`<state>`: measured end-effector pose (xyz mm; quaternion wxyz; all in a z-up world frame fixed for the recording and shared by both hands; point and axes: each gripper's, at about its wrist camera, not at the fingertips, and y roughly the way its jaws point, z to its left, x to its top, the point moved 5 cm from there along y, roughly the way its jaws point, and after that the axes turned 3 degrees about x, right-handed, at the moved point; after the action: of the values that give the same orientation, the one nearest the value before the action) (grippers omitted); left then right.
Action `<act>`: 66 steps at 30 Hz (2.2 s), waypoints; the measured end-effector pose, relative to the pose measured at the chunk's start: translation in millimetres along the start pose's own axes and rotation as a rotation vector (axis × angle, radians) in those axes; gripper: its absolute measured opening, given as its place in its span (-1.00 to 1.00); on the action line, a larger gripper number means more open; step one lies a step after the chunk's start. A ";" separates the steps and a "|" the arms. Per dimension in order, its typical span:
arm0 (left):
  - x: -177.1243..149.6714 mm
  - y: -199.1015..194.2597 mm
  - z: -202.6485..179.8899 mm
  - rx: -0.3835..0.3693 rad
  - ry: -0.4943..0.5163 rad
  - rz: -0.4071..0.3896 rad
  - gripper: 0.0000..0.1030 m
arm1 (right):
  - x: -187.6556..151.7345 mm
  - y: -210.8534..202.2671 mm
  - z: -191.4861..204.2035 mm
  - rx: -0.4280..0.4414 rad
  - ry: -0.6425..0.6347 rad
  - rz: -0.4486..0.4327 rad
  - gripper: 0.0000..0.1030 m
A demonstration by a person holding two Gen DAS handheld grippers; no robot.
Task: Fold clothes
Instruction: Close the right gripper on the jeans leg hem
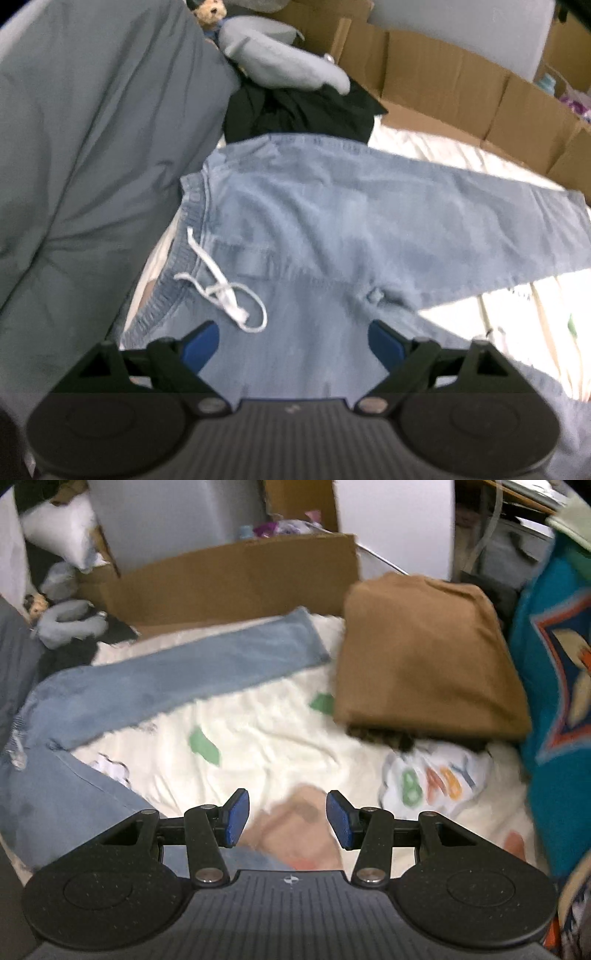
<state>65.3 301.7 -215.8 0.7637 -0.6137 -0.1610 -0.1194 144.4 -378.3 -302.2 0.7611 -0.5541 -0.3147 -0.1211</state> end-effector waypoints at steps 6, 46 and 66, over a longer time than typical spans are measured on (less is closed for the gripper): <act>-27.6 4.7 -2.8 -0.002 0.000 0.039 0.74 | -60.1 4.1 -14.4 -0.055 0.063 0.060 0.03; -74.5 27.9 15.2 0.048 0.019 0.154 0.74 | -100.3 116.4 4.0 0.155 0.392 0.097 0.40; -95.8 61.4 -2.7 -0.021 -0.027 0.156 0.74 | -56.3 19.2 -19.3 0.172 0.301 0.075 -0.96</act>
<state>0.8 311.0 -309.2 0.7619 -0.6339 -0.1216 -0.0530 117.7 -398.4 -355.1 0.8482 -0.4738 -0.1856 -0.1469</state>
